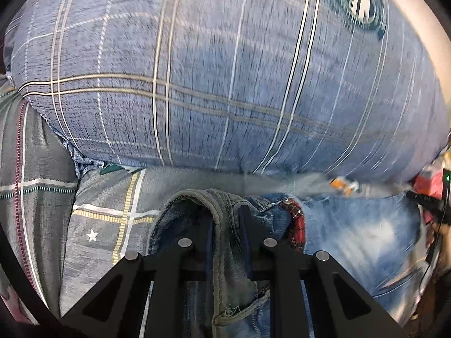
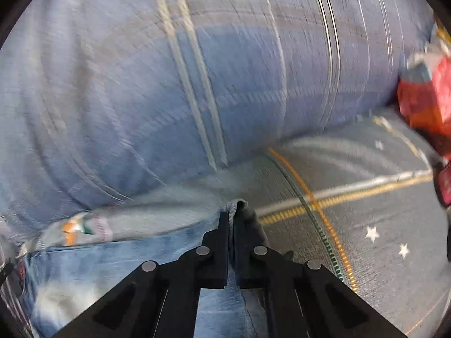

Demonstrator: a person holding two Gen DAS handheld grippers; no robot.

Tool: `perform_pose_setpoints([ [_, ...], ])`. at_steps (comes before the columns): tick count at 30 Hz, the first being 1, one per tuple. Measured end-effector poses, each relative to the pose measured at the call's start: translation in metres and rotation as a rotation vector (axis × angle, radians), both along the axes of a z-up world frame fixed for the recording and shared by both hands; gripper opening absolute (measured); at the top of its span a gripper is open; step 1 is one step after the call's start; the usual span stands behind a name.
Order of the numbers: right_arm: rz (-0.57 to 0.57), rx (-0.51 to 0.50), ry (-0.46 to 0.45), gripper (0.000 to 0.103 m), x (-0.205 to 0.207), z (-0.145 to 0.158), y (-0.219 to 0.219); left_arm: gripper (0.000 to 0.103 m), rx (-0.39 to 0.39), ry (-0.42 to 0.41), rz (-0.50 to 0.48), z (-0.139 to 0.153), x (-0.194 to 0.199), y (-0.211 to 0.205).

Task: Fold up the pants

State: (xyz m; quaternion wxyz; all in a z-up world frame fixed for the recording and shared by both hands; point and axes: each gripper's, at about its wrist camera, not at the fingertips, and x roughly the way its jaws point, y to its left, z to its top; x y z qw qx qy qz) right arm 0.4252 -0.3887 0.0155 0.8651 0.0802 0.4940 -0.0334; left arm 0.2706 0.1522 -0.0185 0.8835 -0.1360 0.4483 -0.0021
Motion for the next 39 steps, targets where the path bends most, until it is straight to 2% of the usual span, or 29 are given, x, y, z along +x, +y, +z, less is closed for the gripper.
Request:
perform_pose_setpoints([
  [3,0.018,0.009,-0.122,0.002,-0.015,0.044,0.004,0.017,-0.032,-0.045,-0.003,0.019,-0.012,0.002],
  [8,0.048,0.04,-0.365,0.002,-0.05,0.137,0.009,0.017,-0.092,-0.129,-0.023,0.057,-0.041,0.007],
  [10,0.081,0.047,-0.44,0.002,-0.073,0.162,0.008,0.017,-0.14,-0.162,-0.046,0.067,-0.061,0.012],
  [12,0.109,0.03,-0.476,0.003,-0.105,0.171,0.006,0.017,-0.186,-0.166,-0.065,0.067,-0.081,0.014],
  [14,0.122,-0.003,-0.468,0.002,-0.13,0.159,0.0,0.017,-0.217,-0.159,-0.085,0.061,-0.103,0.014],
  [19,0.094,-0.036,-0.329,0.002,-0.201,0.098,-0.034,0.016,-0.309,-0.141,-0.11,0.043,-0.158,0.014],
  [22,0.084,-0.009,-0.271,0.002,-0.24,0.065,-0.047,0.016,-0.327,-0.134,-0.123,0.04,-0.182,0.01],
  [23,0.082,0.005,-0.268,0.002,-0.25,0.063,-0.052,0.016,-0.327,-0.131,-0.131,0.04,-0.191,0.007],
  [27,0.072,0.043,-0.263,0.002,-0.289,0.054,-0.059,0.015,-0.305,-0.118,-0.155,0.038,-0.224,0.004],
  [29,0.068,0.053,-0.276,0.002,-0.31,0.056,-0.059,0.006,-0.279,-0.114,-0.175,0.038,-0.238,0.005],
  [32,0.06,0.082,-0.302,0.002,-0.334,0.063,-0.061,0.006,-0.224,-0.086,-0.228,0.03,-0.253,0.009],
  [34,0.044,0.088,-0.295,0.002,-0.347,0.056,-0.063,0.007,-0.194,-0.034,-0.243,0.015,-0.259,0.012],
  [36,0.022,0.076,-0.256,0.003,-0.356,0.042,-0.071,0.007,-0.174,0.024,-0.244,-0.004,-0.264,0.013],
  [39,0.014,0.059,-0.084,0.005,-0.357,0.002,-0.079,0.008,-0.126,0.073,-0.272,-0.018,-0.271,0.008],
])
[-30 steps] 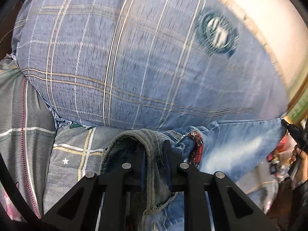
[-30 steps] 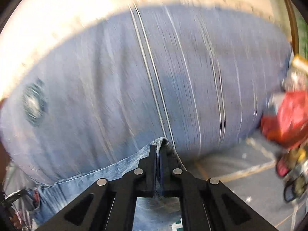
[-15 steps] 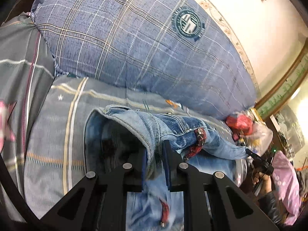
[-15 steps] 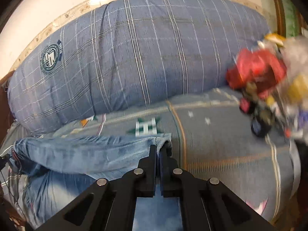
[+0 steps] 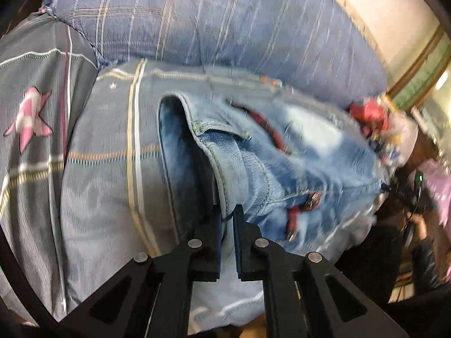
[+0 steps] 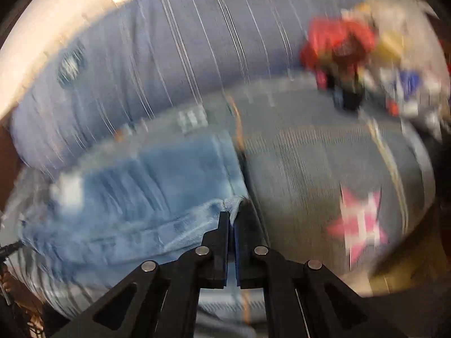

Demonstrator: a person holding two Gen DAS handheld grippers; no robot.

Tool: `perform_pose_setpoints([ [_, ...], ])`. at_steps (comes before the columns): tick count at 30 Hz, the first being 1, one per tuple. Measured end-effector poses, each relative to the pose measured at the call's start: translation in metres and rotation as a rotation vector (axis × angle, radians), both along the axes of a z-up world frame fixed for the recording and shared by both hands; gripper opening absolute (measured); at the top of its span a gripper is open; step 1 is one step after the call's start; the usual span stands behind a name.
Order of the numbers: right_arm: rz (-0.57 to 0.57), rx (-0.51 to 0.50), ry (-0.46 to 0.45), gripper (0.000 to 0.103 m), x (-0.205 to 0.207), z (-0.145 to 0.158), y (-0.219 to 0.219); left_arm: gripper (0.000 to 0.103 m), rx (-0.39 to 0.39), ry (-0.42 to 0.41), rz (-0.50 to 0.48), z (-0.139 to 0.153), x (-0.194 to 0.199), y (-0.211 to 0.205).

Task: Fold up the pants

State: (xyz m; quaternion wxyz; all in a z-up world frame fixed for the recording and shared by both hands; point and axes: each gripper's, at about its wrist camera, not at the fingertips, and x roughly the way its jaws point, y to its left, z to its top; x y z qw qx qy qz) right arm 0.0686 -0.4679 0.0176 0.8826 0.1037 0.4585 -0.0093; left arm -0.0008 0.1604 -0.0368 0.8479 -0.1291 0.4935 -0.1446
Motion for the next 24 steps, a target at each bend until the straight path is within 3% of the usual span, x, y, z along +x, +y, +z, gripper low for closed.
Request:
perform_pose_setpoints([
  [3,-0.022,-0.053,0.09,0.019,-0.006,-0.021,-0.001,0.008,0.034,0.011,-0.01,0.001,-0.008,0.001],
  [4,-0.044,-0.052,0.091,0.034,-0.009,-0.019,-0.003,0.008,0.034,0.009,-0.009,0.004,-0.01,0.003],
  [5,-0.052,-0.054,0.087,0.064,-0.011,-0.016,-0.005,0.008,0.028,0.006,-0.003,0.008,-0.011,0.007],
  [6,-0.057,-0.062,0.071,0.076,-0.013,-0.01,-0.005,0.009,0.012,-0.001,0.008,0.013,-0.012,0.013],
  [7,-0.059,-0.07,0.054,0.081,-0.015,-0.005,-0.004,0.01,-0.016,-0.012,0.022,0.019,-0.013,0.019],
  [9,-0.06,-0.07,0.029,0.081,-0.017,0.009,-0.005,0.024,-0.074,-0.034,0.048,0.028,-0.008,0.025],
  [11,-0.067,-0.019,0.003,0.081,-0.014,0.017,-0.007,0.029,-0.125,-0.053,0.063,0.03,-0.003,0.026],
  [13,-0.076,0.063,-0.011,0.081,-0.006,0.017,-0.01,0.029,-0.159,-0.047,0.047,0.026,0.011,0.016],
  [16,-0.082,0.133,0.01,0.078,0.009,0.006,-0.008,0.029,-0.141,-0.015,0.019,0.012,0.027,-0.003],
  [17,-0.087,0.135,0.029,0.06,0.015,-0.002,-0.005,0.028,-0.119,0.001,0.019,0.006,0.032,-0.011],
  [18,-0.093,0.128,0.049,0.044,0.019,-0.008,-0.003,0.003,-0.105,0.005,0.018,0.004,0.034,-0.014],
  [19,-0.105,0.109,0.067,0.019,0.023,-0.014,0.0,0.001,-0.079,0.009,0.006,0.004,0.036,-0.019],
  [20,-0.108,0.086,0.08,0.012,0.026,-0.016,0.002,0.0,-0.07,0.003,-0.013,0.008,0.035,-0.023],
  [24,-0.096,0.016,-0.042,0.01,0.009,0.018,0.007,0.0,0.007,-0.076,-0.095,0.041,0.015,-0.032],
])
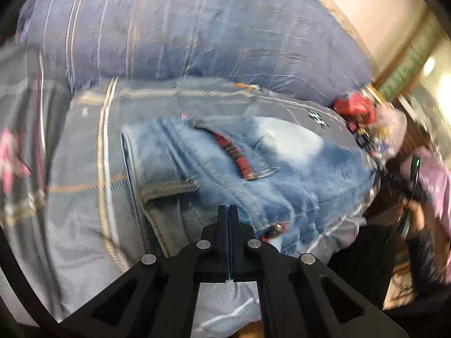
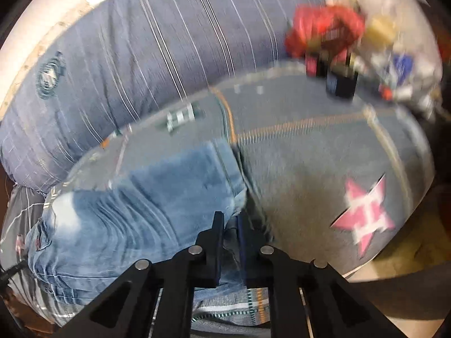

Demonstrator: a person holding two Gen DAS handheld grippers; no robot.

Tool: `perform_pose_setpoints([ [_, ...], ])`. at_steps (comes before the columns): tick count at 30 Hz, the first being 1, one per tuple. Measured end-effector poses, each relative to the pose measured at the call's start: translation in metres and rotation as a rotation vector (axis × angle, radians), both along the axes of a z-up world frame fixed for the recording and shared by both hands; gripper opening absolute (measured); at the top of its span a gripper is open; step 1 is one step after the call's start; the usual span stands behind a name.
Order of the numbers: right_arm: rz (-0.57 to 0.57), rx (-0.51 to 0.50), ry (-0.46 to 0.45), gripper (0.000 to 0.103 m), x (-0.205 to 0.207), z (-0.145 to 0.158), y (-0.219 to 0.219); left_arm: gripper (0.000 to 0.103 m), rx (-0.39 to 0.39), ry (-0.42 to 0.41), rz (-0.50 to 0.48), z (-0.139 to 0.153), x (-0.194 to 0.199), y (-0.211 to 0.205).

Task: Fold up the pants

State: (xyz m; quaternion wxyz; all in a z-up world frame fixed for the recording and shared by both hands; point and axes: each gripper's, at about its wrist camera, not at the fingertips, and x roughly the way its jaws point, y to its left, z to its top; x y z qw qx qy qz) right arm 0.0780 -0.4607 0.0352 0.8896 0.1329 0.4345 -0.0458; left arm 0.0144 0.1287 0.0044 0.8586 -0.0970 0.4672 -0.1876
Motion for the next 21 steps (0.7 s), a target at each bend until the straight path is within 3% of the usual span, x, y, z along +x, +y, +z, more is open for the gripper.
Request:
perform_pose_setpoints([
  [4,0.045,0.002,-0.081,0.01,-0.017,0.026,-0.005,0.0,0.041,0.017,-0.061,0.009,-0.012,0.001],
  [7,0.063,-0.001,0.008,0.01,-0.019,0.007,-0.011,0.0,0.098,0.034,-0.053,-0.006,-0.02,0.005],
  [10,0.014,-0.051,0.135,0.011,-0.017,-0.024,-0.016,0.0,0.064,0.046,-0.035,-0.011,-0.022,0.009],
  [11,-0.006,-0.085,0.143,0.012,-0.018,-0.025,-0.014,0.005,0.044,0.046,-0.038,-0.01,-0.023,0.008],
  [12,-0.016,-0.108,0.136,0.013,-0.019,-0.022,-0.012,0.02,0.031,0.036,-0.042,-0.006,-0.024,0.008],
  [13,-0.019,-0.12,0.12,0.021,-0.019,-0.016,-0.007,0.031,0.033,0.016,-0.05,0.0,-0.025,0.007],
  [14,-0.018,-0.141,0.104,0.042,-0.018,-0.006,0.0,0.054,0.053,-0.011,-0.058,0.005,-0.026,0.004],
  [15,-0.007,-0.169,0.091,0.061,-0.017,0.003,0.01,0.061,0.079,-0.04,-0.066,0.008,-0.027,0.0],
  [16,0.018,-0.197,0.066,0.088,-0.015,0.012,0.022,0.061,0.127,-0.076,-0.098,0.012,-0.029,-0.008],
  [18,0.114,-0.222,0.008,0.091,-0.012,0.031,0.057,0.061,0.26,-0.107,-0.176,0.011,-0.029,-0.028],
  [21,0.338,-0.158,0.006,0.091,-0.001,0.041,0.121,0.061,0.479,-0.158,-0.261,-0.001,-0.027,-0.052],
])
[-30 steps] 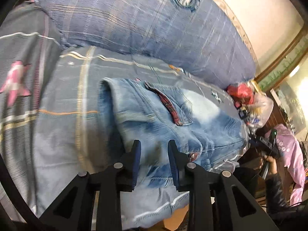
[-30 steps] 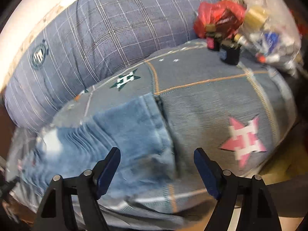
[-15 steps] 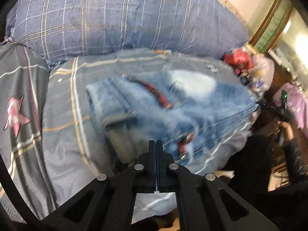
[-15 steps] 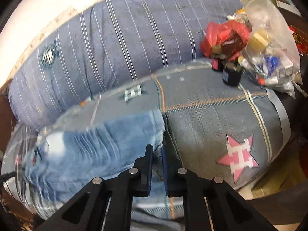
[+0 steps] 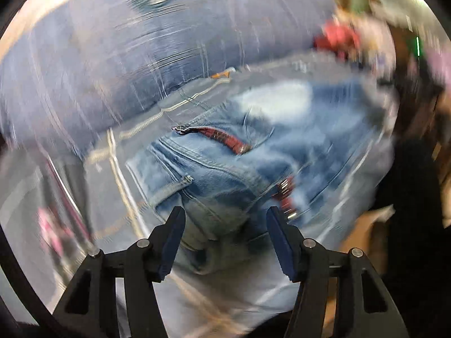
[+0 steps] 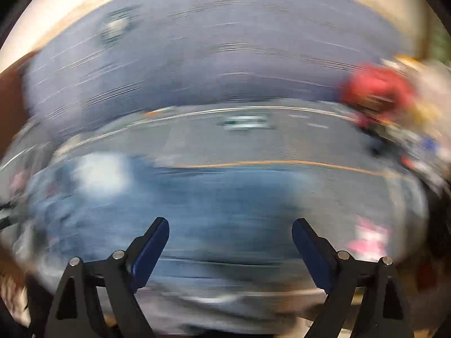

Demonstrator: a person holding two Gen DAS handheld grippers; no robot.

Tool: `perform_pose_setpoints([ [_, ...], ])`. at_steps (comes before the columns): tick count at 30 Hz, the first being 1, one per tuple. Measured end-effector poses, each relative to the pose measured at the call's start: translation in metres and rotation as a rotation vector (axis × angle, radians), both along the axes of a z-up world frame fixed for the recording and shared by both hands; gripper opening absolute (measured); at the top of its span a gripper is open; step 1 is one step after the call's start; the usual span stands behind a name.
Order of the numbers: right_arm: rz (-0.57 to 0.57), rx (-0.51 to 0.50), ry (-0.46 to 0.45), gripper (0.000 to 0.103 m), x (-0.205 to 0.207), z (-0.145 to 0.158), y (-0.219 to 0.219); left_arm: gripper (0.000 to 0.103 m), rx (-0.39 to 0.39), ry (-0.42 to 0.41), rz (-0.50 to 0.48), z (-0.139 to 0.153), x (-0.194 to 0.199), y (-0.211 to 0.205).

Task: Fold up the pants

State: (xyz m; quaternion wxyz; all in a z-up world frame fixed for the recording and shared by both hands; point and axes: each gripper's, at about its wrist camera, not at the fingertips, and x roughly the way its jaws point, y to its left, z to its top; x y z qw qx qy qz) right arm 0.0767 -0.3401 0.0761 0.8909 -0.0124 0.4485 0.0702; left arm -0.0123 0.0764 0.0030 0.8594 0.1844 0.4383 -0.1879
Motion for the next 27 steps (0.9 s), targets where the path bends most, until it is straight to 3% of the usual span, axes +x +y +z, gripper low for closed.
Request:
perform_pose_setpoints([
  [2,0.157,0.041,0.04,0.091,0.005,-0.007,0.052,0.061,0.104,-0.002,-0.053,-0.017,0.006,-0.012],
  [5,0.393,0.068,0.11,0.09,0.002,-0.033,0.128,0.061,0.25,0.008,-0.054,-0.049,0.021,-0.015],
  [7,0.527,0.025,0.123,0.09,-0.004,-0.051,0.167,0.049,0.279,0.034,-0.043,-0.064,0.027,-0.011],
  [9,0.591,-0.015,0.117,0.088,-0.008,-0.067,0.195,0.033,0.211,0.059,-0.043,-0.063,0.028,-0.006],
  [10,0.597,-0.017,0.122,0.075,-0.008,-0.073,0.203,0.031,0.181,0.055,-0.033,-0.058,0.028,-0.003],
  [11,0.596,-0.019,0.135,0.043,-0.004,-0.079,0.209,0.028,0.16,0.05,-0.032,-0.054,0.026,-0.001],
  [12,0.591,-0.025,0.147,0.028,-0.002,-0.083,0.211,0.027,0.115,0.045,-0.031,-0.046,0.024,0.003],
  [14,0.586,-0.027,0.14,0.02,-0.002,-0.084,0.213,0.026,0.065,0.04,-0.029,-0.037,0.018,0.008],
  [19,0.644,-0.004,0.112,0.018,-0.024,-0.061,0.206,0.025,-0.03,0.068,-0.053,-0.032,-0.004,0.014],
  [23,0.648,0.012,0.193,0.021,-0.029,-0.089,0.199,0.027,0.009,0.119,-0.046,-0.063,-0.006,0.012],
  [25,0.623,-0.004,0.235,0.022,-0.029,-0.105,0.197,0.029,-0.031,0.12,-0.037,-0.056,-0.006,0.014],
  [27,0.605,0.026,0.226,0.025,-0.029,-0.099,0.193,0.033,-0.095,0.144,-0.04,-0.042,-0.007,0.022],
])
